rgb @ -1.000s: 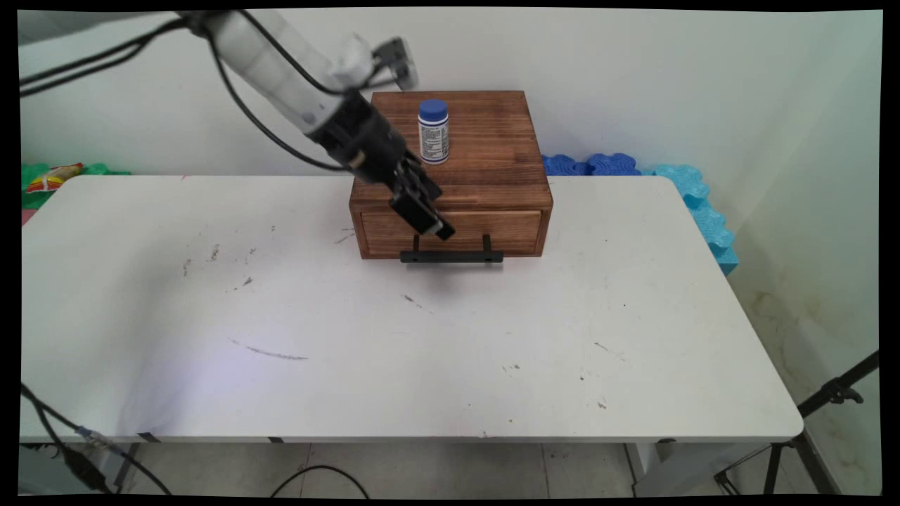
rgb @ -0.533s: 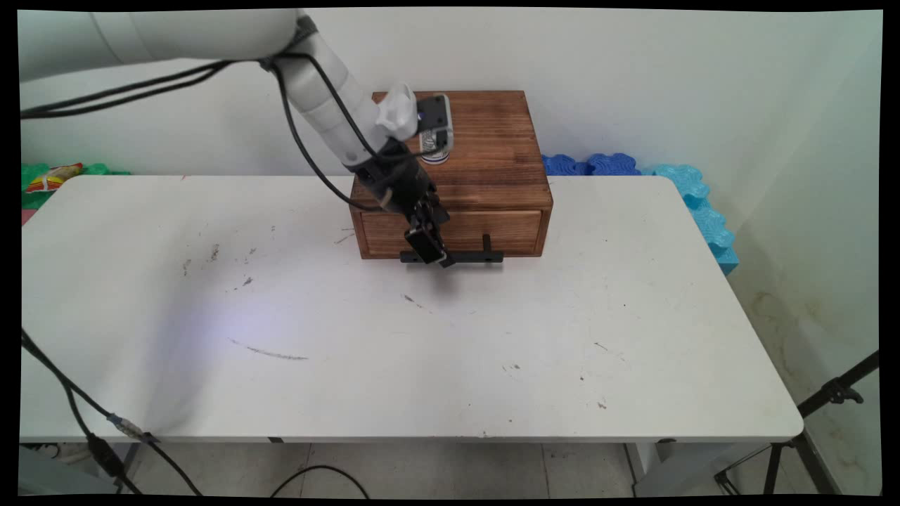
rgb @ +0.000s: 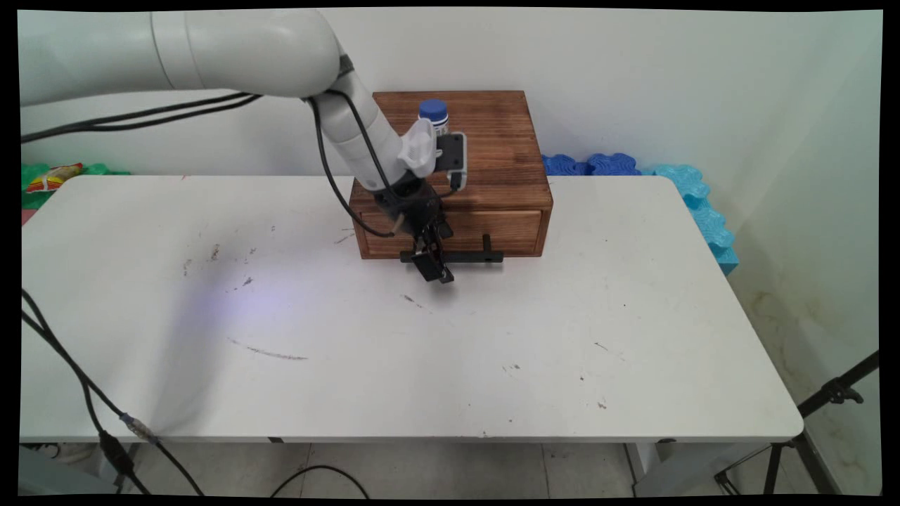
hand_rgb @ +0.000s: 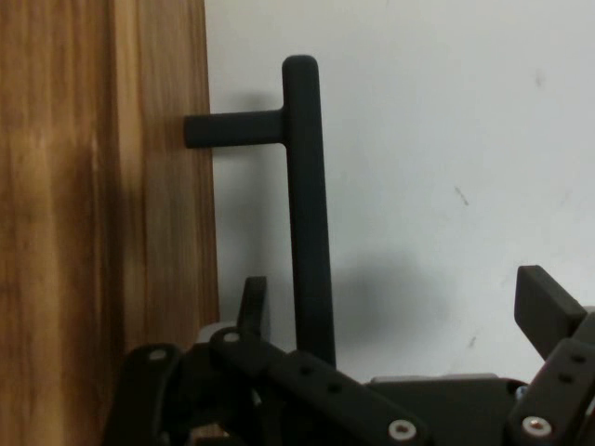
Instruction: Open the drawer
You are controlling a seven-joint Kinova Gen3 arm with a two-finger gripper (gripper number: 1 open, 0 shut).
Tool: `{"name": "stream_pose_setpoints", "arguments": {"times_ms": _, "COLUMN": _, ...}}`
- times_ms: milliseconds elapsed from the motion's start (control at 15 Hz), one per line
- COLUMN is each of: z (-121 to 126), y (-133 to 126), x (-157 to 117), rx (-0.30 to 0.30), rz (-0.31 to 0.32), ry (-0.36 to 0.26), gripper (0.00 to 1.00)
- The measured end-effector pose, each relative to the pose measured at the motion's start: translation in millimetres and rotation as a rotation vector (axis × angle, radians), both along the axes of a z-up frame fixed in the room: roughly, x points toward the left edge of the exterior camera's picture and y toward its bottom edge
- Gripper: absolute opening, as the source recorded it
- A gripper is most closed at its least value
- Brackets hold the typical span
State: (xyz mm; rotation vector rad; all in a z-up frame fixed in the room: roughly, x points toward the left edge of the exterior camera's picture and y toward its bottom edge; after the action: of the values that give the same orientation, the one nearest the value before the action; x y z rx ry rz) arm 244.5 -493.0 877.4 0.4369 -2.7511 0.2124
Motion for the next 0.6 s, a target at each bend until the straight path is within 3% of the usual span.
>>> {"name": "stream_pose_setpoints", "arguments": {"times_ms": 600, "z": -32.2, "y": -3.2, "x": -6.4, "rx": -0.003, "rz": -0.015, "ry": -0.029, "gripper": 1.0}}
